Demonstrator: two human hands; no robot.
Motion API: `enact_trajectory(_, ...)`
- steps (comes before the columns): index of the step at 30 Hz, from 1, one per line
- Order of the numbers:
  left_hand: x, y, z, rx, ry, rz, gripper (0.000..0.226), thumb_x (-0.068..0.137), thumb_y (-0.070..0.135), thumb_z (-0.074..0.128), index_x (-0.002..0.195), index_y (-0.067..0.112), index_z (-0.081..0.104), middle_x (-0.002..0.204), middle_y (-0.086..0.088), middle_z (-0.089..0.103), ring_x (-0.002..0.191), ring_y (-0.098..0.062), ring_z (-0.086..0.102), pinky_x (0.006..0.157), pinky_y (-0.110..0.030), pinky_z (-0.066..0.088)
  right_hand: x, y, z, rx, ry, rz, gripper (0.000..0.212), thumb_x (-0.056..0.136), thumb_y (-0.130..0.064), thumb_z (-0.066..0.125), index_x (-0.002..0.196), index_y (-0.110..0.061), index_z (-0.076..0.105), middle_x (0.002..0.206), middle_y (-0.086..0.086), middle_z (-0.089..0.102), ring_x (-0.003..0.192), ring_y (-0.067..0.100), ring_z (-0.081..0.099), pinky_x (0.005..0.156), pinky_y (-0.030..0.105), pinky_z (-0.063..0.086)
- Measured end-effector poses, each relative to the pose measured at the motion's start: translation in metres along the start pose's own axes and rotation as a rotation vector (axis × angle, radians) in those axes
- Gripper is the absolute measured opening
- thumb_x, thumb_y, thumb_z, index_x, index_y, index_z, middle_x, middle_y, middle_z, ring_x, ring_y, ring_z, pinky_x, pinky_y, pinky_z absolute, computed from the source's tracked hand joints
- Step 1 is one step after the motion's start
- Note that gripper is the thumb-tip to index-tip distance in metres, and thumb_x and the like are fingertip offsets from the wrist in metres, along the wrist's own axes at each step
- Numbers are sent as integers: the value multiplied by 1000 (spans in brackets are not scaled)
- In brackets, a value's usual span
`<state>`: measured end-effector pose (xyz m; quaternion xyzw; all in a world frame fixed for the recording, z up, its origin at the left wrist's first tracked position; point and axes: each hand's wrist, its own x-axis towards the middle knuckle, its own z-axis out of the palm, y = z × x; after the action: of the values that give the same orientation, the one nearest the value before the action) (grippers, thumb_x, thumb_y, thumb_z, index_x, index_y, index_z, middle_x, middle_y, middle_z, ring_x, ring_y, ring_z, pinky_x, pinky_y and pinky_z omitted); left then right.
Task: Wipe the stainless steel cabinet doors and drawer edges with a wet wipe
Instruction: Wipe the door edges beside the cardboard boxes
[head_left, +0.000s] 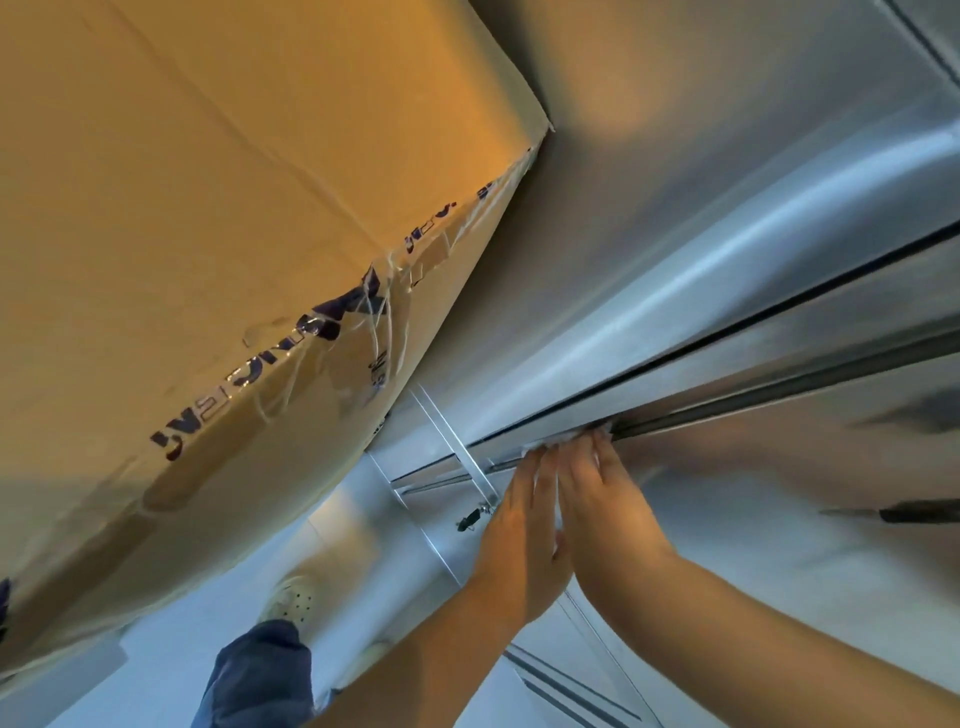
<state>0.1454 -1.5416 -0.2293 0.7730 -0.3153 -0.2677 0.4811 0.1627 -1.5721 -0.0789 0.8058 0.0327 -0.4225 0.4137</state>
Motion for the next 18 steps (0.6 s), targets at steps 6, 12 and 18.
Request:
enact_trajectory(6, 5, -47, 4, -9, -109, -21, 67, 95, 38, 40, 151, 22, 8, 157, 5, 11, 144, -9, 11, 116, -30, 16, 48, -38, 18, 20, 18, -59, 78, 99, -29, 44, 143, 11, -8, 148, 29, 12, 137, 46, 10, 113, 53, 6)
enact_trajectory(12, 8, -73, 4, 70, -117, -18, 75, 95, 43, 40, 150, 24, -7, 158, 5, -6, 144, -9, 7, 108, -13, -1, 73, -55, 24, 40, -29, -67, 74, 100, -26, 40, 142, 12, -8, 148, 29, 12, 137, 45, 13, 112, 50, 11)
enact_trajectory(18, 8, -86, 4, 69, -138, 27, 50, 95, 53, 37, 142, 41, 26, 150, 18, 25, 137, 1, 27, 103, 0, 18, 82, -62, 28, -55, -45, -119, 72, 100, -26, 41, 143, 12, -3, 148, 29, 11, 137, 44, 12, 112, 51, 8)
